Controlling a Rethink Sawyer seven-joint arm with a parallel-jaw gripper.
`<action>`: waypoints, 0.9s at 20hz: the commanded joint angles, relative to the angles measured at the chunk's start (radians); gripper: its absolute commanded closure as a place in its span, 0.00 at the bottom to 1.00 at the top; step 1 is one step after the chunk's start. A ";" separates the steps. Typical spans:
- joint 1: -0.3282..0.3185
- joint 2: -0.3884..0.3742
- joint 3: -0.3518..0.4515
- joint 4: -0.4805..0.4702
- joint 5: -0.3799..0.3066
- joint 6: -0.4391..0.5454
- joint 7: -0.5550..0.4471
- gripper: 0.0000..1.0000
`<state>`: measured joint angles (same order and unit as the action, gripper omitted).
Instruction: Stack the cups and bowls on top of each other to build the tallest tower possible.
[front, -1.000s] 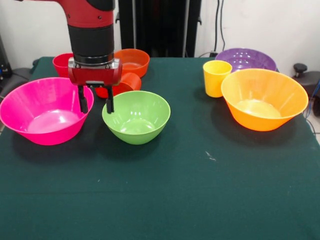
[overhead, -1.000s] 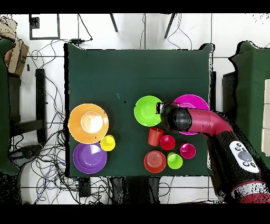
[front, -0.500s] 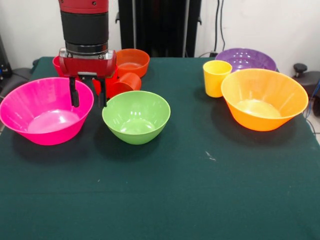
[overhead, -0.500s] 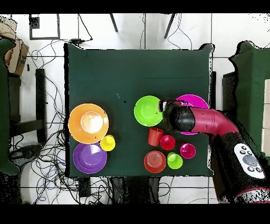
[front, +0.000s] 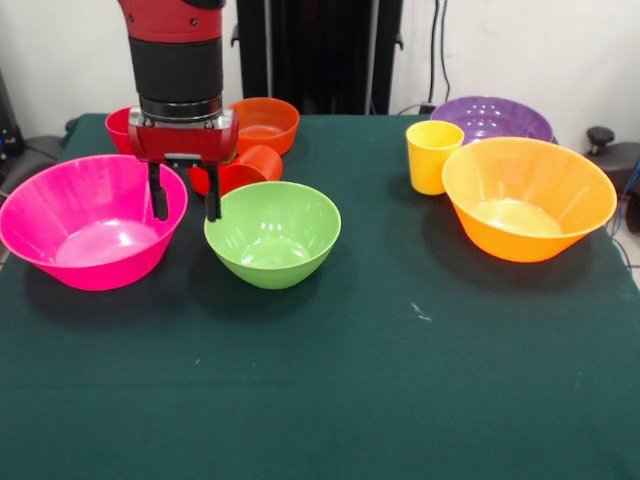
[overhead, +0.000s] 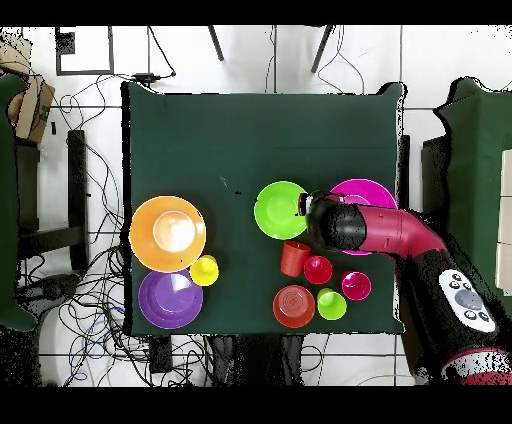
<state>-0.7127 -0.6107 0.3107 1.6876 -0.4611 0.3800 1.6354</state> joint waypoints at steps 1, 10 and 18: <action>0.013 0.063 -0.004 -0.052 -0.033 0.031 0.022 0.00; 0.002 0.048 0.003 -0.074 -0.025 0.068 -0.008 0.00; -0.002 0.044 0.005 -0.071 -0.024 0.078 -0.016 0.00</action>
<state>-0.7161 -0.5939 0.3042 1.6857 -0.4609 0.3800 1.6354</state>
